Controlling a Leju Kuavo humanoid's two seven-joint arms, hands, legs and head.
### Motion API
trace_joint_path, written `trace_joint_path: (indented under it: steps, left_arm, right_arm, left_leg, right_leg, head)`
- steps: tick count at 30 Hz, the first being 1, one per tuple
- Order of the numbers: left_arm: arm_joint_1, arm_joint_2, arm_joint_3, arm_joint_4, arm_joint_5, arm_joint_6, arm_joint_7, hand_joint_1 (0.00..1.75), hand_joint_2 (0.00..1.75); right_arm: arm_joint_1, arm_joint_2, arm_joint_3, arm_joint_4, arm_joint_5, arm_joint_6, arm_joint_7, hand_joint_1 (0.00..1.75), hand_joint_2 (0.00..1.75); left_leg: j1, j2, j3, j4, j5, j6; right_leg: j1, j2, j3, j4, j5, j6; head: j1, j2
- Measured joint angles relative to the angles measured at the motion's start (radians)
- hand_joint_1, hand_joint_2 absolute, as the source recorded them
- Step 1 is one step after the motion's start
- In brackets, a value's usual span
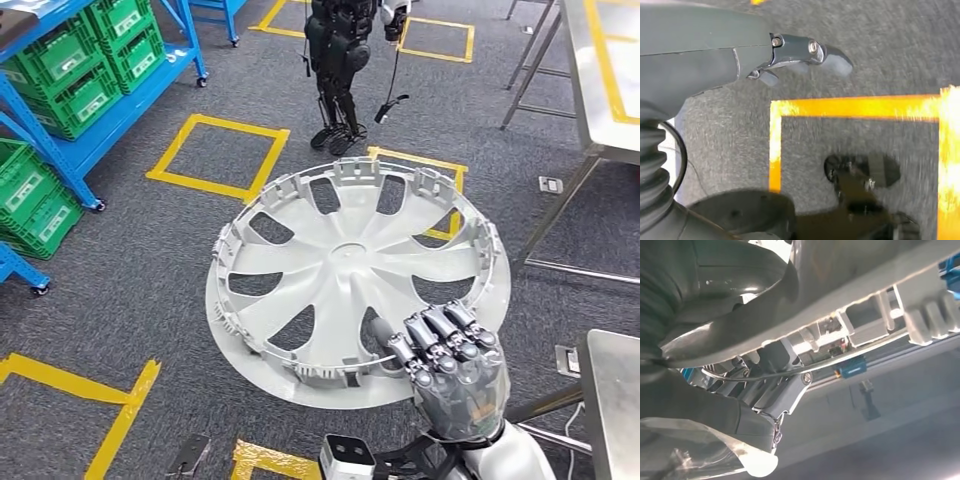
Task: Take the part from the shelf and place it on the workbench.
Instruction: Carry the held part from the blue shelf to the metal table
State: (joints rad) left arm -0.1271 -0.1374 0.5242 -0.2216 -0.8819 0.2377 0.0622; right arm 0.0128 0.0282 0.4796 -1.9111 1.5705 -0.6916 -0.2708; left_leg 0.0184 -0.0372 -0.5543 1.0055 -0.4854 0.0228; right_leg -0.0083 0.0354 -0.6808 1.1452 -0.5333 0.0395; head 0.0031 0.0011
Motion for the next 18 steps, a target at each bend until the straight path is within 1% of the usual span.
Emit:
trace_joint_path:
  steps: [1, 2, 3, 4, 5, 6, 7, 8, 9, 10, 13, 18]
  left_arm:
    - [0.001, -0.001, 0.000, 0.000, -0.002, -0.001, 0.000, 0.00, 1.75]
    - [0.003, -0.001, 0.000, 0.000, -0.003, -0.003, 0.000, 0.00, 1.75]
    - [0.003, -0.001, 0.000, 0.000, -0.005, -0.004, 0.000, 0.00, 1.75]
    - [0.003, -0.001, 0.000, 0.000, -0.007, -0.005, 0.000, 0.00, 1.75]
    - [0.001, -0.002, 0.000, 0.000, -0.008, -0.007, -0.001, 0.00, 1.75]
    - [-0.001, -0.003, 0.000, 0.000, -0.009, -0.008, -0.002, 0.00, 1.75]
    - [-0.003, -0.003, -0.001, 0.000, -0.011, -0.008, -0.003, 0.00, 1.75]
    - [-0.005, -0.004, -0.001, 0.000, -0.013, -0.009, -0.003, 0.00, 1.75]
    - [-0.006, -0.004, -0.001, 0.000, -0.014, -0.009, -0.004, 0.00, 1.75]
    - [-0.007, -0.004, -0.001, 0.000, -0.016, -0.010, -0.004, 0.00, 1.75]
    - [-0.008, -0.004, -0.001, 0.000, -0.018, -0.013, -0.008, 0.00, 1.75]
    - [-0.016, -0.004, -0.002, 0.000, -0.018, -0.017, -0.019, 0.00, 1.75]
  right_arm:
    - [-0.001, 0.000, 0.000, 0.000, 0.000, 0.000, -0.004, 1.75, 1.75]
    - [-0.001, 0.000, -0.001, 0.000, 0.000, 0.000, -0.008, 1.75, 1.75]
    - [-0.001, 0.000, -0.002, 0.000, 0.000, 0.000, -0.013, 1.75, 1.75]
    - [-0.001, 0.000, -0.004, 0.000, 0.000, 0.000, -0.018, 1.75, 1.75]
    - [-0.001, 0.000, -0.006, 0.000, 0.000, 0.000, -0.024, 1.75, 1.75]
    - [-0.001, 0.000, -0.008, -0.001, 0.000, 0.000, -0.029, 1.75, 1.75]
    - [-0.002, 0.000, -0.009, -0.001, 0.000, 0.000, -0.035, 1.75, 1.75]
    - [-0.003, 0.000, -0.011, -0.002, 0.000, 0.000, -0.041, 1.75, 1.75]
    - [-0.004, 0.001, -0.012, -0.003, 0.000, 0.000, -0.046, 1.75, 1.75]
    - [-0.004, 0.002, -0.014, -0.004, 0.000, 0.000, -0.049, 1.75, 1.75]
    - [-0.004, 0.003, -0.019, -0.005, 0.000, 0.000, -0.059, 1.75, 1.75]
    - [-0.004, 0.008, -0.026, -0.005, 0.000, 0.000, -0.070, 1.75, 1.75]
  left_leg:
    - [-0.001, 0.009, 0.000, 0.000, 0.000, 0.001]
    - [-0.001, 0.018, -0.001, 0.001, 0.000, 0.001]
    - [-0.002, 0.026, -0.001, 0.001, -0.001, 0.001]
    - [-0.002, 0.030, -0.001, 0.001, -0.001, 0.001]
    - [-0.002, 0.033, 0.000, 0.002, -0.002, -0.001]
    - [-0.002, 0.034, 0.001, 0.002, -0.003, -0.003]
    - [-0.004, 0.035, 0.001, 0.003, -0.005, -0.006]
    - [-0.005, 0.035, 0.000, 0.004, -0.005, -0.011]
    - [-0.008, 0.035, -0.002, 0.007, -0.007, -0.013]
    - [-0.010, 0.035, -0.003, 0.009, -0.007, -0.013]
    - [-0.010, 0.036, 0.000, 0.005, -0.004, -0.007]
    - [-0.009, 0.036, 0.004, -0.005, 0.001, -0.016]
  right_leg:
    - [-0.002, -0.018, -0.031, 0.069, -0.030, 0.004]
    - [-0.003, -0.027, -0.057, 0.125, -0.048, 0.007]
    - [-0.004, -0.031, -0.067, 0.150, -0.048, 0.009]
    - [-0.005, -0.033, -0.057, 0.133, -0.030, 0.009]
    - [-0.006, -0.034, -0.028, 0.079, 0.001, 0.009]
    - [-0.006, -0.037, 0.011, 0.006, 0.029, 0.006]
    - [-0.004, -0.038, 0.049, -0.062, 0.048, 0.003]
    - [-0.003, -0.039, 0.077, -0.109, 0.058, -0.001]
    - [-0.003, -0.039, 0.090, -0.132, 0.058, -0.004]
    - [-0.002, -0.038, 0.094, -0.136, 0.058, -0.006]
    - [-0.001, -0.035, 0.093, -0.136, 0.059, -0.008]
    - [0.001, -0.036, 0.092, -0.134, 0.057, -0.017]
  head:
    - [0.003, 0.000]
    - [0.003, 0.000]
    - [0.004, 0.000]
    - [0.004, 0.000]
    - [0.004, 0.000]
    - [0.004, 0.000]
    - [0.004, 0.000]
    - [0.003, 0.000]
    - [0.003, 0.000]
    - [0.002, 0.000]
    - [0.002, 0.000]
    - [0.002, 0.000]
